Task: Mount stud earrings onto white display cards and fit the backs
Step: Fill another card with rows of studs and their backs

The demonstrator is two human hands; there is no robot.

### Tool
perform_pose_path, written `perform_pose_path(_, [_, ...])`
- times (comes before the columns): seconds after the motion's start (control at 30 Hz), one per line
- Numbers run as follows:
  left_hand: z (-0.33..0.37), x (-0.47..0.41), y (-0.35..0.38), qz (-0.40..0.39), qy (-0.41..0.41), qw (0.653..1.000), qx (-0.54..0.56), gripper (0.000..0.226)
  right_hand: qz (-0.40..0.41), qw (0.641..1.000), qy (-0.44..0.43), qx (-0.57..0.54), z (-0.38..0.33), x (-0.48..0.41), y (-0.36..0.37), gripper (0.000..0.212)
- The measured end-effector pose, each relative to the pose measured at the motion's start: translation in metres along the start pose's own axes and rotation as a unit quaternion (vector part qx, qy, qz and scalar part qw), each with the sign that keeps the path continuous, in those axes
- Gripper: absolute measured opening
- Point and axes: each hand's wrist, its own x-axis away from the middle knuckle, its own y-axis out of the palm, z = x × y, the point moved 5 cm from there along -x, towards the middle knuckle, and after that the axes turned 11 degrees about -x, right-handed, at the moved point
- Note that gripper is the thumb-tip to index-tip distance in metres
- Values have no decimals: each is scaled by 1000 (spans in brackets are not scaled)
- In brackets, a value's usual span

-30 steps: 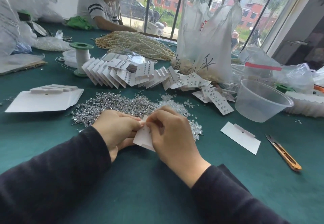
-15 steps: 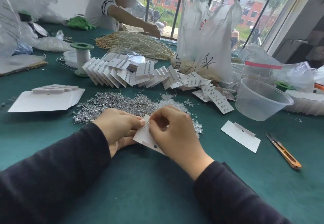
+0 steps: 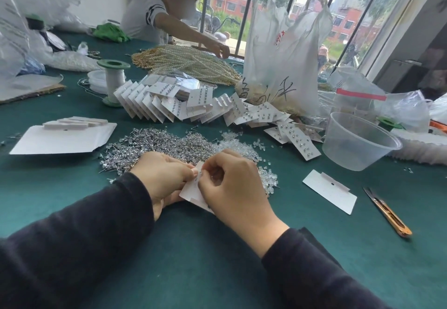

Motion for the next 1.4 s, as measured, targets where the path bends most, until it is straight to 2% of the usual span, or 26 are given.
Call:
perform_pose_path(0.3, [0, 0, -1, -1, -7, 1000, -11, 8, -18, 1000, 12, 2, -3, -3, -1, 10])
perform_pose_path(0.47, [6, 6, 0, -39, 1, 999, 14, 10, -2, 1000, -14, 14, -10, -2, -3, 9])
perform_pose_path(0.53, [11, 8, 3, -68, 12, 997, 31, 8, 8, 1000, 0, -14, -9, -3, -11, 10])
perform_pose_path(0.6, [17, 8, 5, -105, 25, 992, 59, 21, 28, 992, 52, -115, -1, -6, -25, 13])
perform_pose_path(0.63, [21, 7, 4, -119, 37, 990, 72, 25, 38, 972, 94, -210, 5, -8, -33, 15])
perform_pose_path(0.67, [24, 7, 3, -127, 54, 987, 77, 24, 42, 933, 141, -327, 12, -10, -38, 17])
perform_pose_path(0.73, [28, 7, -2, -118, 93, 987, 49, 14, 16, 801, 230, -553, 23, -10, -40, 16])
perform_pose_path(0.8, [28, 8, -4, -106, 117, 988, 1, 19, -26, 679, 279, -678, 25, -8, -35, 4])
perform_pose_path(0.87, [26, 11, 0, -128, 110, 985, -28, 28, -67, 616, 296, -727, 24, -6, -30, 21])
perform_pose_path(0.93, [25, 16, 5, -166, 98, 981, -25, 33, -82, 594, 294, -745, 25, -5, -28, 36])
perform_pose_path(1.0, [24, 17, 9, -188, 100, 977, -14, 34, -85, 588, 299, -747, 27, -7, -26, 48])
perform_pose_path(1.13, [23, 17, 10, -189, 115, 975, -26, 30, -87, 597, 297, -740, 30, -8, -25, 49])
perform_pose_path(1.2, [25, 16, 9, -169, 128, 977, -27, 19, -70, 598, 309, -736, 32, -8, -25, 53])
perform_pose_path(1.3, [28, 9, 1, -97, 180, 973, -106, 21, -46, 583, 344, -734, 36, -6, -21, 58])
perform_pose_path(1.37, [32, 7, -2, -75, 208, 968, -117, 23, -50, 557, 353, -750, 37, -4, -19, 50])
perform_pose_path(1.4, [33, 6, -3, -72, 213, 969, -105, 22, -52, 537, 358, -762, 37, -3, -18, 53])
